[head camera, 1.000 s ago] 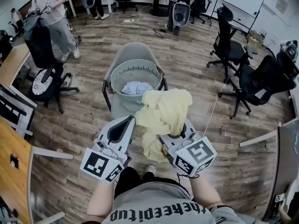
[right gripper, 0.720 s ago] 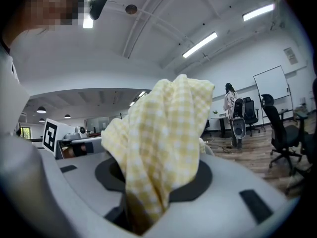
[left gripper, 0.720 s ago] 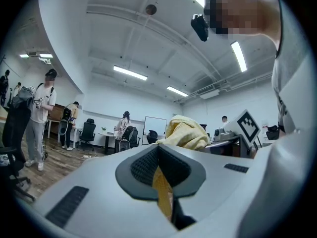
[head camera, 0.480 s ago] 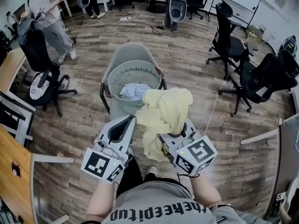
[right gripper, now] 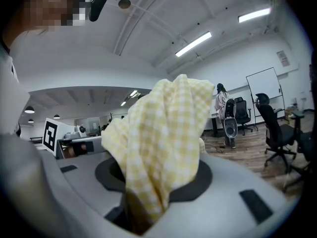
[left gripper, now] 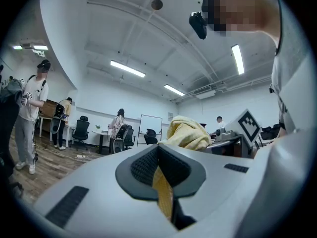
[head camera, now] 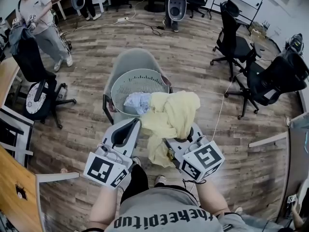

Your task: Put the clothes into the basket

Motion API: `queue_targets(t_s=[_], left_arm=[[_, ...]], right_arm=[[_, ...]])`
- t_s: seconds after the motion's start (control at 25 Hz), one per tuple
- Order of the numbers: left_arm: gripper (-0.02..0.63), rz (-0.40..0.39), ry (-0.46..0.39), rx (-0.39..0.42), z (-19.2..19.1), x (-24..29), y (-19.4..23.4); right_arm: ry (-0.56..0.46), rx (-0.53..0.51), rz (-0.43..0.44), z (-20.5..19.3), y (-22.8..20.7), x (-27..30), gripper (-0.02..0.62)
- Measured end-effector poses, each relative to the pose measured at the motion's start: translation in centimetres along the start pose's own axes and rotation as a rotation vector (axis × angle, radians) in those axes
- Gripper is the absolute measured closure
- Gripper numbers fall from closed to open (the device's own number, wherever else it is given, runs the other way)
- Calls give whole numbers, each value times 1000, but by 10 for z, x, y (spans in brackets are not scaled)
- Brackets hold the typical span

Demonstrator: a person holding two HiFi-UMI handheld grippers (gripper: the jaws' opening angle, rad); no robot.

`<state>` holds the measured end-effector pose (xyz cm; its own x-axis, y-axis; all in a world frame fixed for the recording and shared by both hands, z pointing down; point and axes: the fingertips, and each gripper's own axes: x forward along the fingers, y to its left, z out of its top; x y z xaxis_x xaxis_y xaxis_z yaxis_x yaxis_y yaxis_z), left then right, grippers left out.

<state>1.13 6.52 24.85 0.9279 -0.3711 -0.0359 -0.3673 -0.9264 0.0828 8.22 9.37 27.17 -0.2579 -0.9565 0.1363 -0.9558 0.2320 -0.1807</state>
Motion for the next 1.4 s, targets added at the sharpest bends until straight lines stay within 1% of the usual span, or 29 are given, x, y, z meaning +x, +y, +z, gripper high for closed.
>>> queue_targets(t_s=[0.32,0.56,0.88,1.24,1.4], left_arm=[[591,-47,9,-16,1,19,52],[591,-88,18,-26,0,28,81],[591,-115,27,-37,-1,32,118],[591,-153,40,-56,-9,29,140],[591,-165,43,-72,-14,31,142]], right_arm=[[2,15,-67,6,-13,44,408],[4,29,-115,7,-17,72,408],[4,33,-150,9,-15,104,408],[0,45,-205,7,-12,120,408],[4,48,-217,6,-14,122,408]])
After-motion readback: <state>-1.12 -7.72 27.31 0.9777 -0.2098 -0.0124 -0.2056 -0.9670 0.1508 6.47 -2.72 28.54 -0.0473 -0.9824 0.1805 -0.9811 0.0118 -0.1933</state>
